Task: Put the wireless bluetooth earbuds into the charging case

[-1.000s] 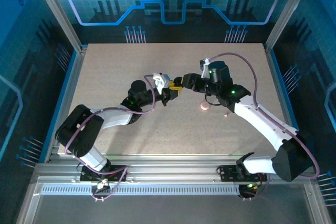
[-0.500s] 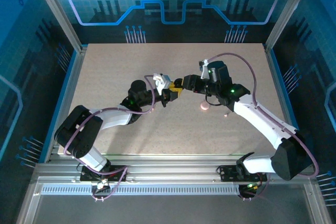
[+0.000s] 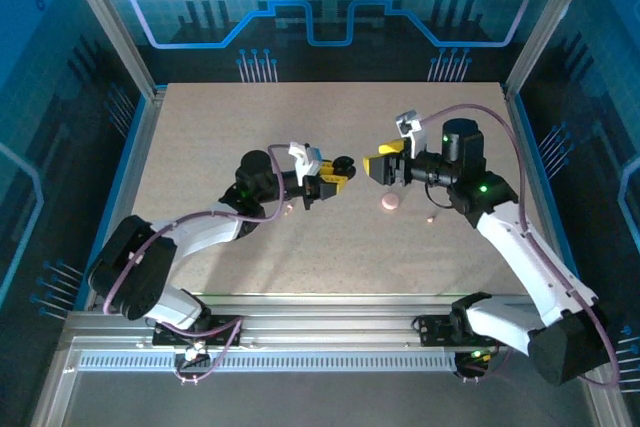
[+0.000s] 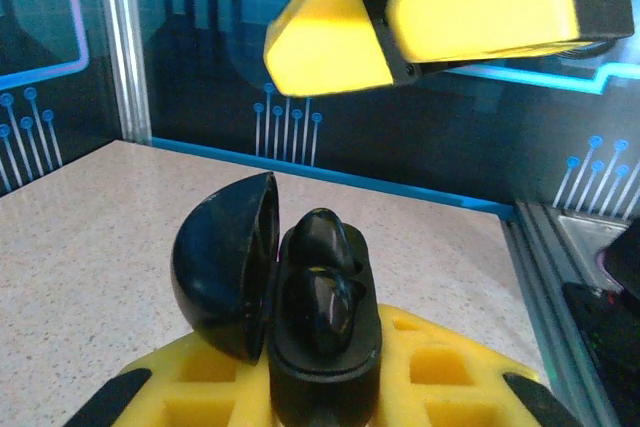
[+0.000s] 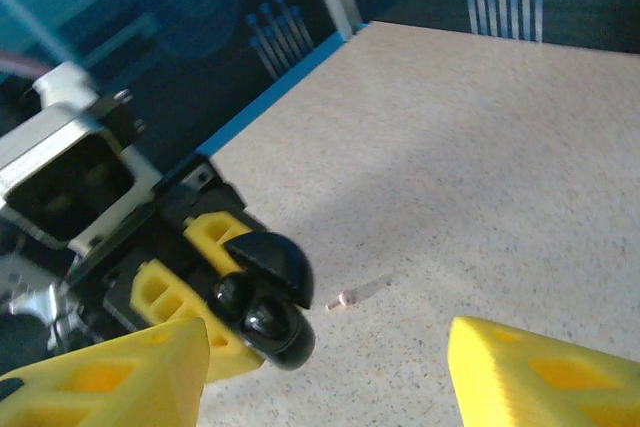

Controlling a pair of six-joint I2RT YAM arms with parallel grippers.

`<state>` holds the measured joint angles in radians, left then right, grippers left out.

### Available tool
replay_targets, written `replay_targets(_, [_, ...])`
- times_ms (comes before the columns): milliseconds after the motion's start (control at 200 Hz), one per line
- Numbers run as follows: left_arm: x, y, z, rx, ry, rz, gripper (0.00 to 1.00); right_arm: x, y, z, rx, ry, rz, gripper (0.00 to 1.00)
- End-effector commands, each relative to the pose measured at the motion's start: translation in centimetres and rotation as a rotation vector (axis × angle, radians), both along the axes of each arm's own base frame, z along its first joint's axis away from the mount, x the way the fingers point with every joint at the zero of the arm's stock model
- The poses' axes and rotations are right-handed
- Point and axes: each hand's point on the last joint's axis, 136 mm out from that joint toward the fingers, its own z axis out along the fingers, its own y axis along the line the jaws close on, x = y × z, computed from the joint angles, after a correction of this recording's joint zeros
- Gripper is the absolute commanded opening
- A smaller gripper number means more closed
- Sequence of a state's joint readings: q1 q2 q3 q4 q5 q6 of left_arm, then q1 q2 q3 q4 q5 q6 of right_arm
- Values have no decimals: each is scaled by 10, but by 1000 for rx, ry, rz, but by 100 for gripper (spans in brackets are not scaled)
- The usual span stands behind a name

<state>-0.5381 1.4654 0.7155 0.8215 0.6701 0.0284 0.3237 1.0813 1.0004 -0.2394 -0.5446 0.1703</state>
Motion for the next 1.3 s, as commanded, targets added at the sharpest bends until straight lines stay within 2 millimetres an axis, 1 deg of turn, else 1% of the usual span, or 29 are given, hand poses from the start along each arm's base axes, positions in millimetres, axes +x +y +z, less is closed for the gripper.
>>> replay_targets(0, [-23,-2,16,14,-65,-103,19,-36,2,9,-96,-241,215,66])
replay_targets(80, [-29,-2,17,29,-74,-131,19,-48,2,5,-146,-333,292,66])
replay_targets(190, [-36,-1,19,45,-84,-154,20,-54,2,-4,-204,-380,355,67])
replay_targets(425, [-41,0,21,56,-94,-172,20,-51,9,-22,-291,-387,446,65])
replay_targets(660, [-42,-1,21,56,-96,-175,19,-47,24,-37,-327,-366,497,65])
replay_targets(910, [-41,-1,22,57,-99,-171,19,-45,38,-40,-322,-360,542,62])
replay_targets(1061, [-40,-2,24,56,-105,-171,20,-48,45,-42,-319,-355,581,60])
replay_targets(1296, [-40,-2,24,58,-102,-169,20,-55,51,-39,-310,-376,626,53])
